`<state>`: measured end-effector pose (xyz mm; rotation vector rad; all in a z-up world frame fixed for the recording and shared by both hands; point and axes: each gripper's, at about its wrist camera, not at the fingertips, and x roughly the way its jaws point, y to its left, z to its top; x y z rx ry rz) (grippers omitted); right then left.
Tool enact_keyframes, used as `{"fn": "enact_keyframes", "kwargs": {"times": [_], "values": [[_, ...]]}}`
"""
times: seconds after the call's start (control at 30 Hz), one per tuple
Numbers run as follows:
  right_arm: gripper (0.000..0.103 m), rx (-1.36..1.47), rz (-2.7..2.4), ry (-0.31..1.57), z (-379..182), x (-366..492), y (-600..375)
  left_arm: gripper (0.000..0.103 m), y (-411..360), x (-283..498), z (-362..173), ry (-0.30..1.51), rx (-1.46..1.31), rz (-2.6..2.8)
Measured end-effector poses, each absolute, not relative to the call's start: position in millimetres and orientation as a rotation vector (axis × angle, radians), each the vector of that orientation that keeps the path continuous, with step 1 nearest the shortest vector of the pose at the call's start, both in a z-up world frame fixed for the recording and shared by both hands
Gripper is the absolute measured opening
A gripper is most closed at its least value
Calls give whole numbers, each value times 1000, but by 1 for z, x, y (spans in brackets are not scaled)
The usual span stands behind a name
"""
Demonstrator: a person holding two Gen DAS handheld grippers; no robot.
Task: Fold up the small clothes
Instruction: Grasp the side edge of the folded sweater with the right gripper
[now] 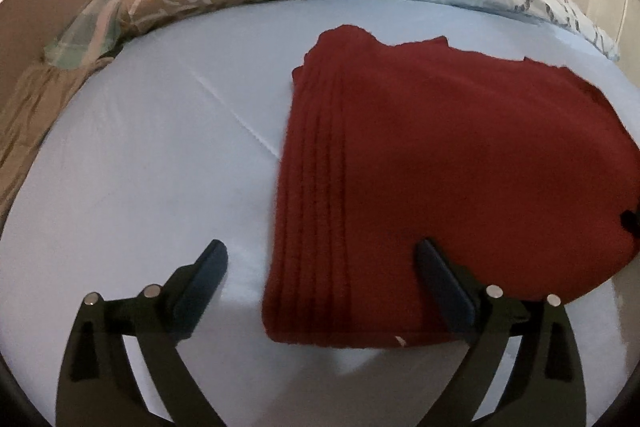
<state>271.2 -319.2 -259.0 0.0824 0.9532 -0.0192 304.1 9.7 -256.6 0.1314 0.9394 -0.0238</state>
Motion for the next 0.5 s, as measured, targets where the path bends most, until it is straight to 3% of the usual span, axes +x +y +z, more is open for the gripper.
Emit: {"fn": "enact_keyframes", "kwargs": {"times": [0.17, 0.23, 0.37, 0.5], "values": [[73, 97, 3, 951, -257, 270, -321, 97, 12, 305, -254, 966, 117, -33], [77, 115, 42, 936, -248, 265, -320, 97, 10, 302, -249, 967, 131, -44], [97, 167, 42, 860, -225, 250, -328, 96, -5, 289, -238, 956, 206, -86], [97, 273, 15, 863, -216, 241, -351, 96, -21, 278, -232, 968, 196, -140]]}}
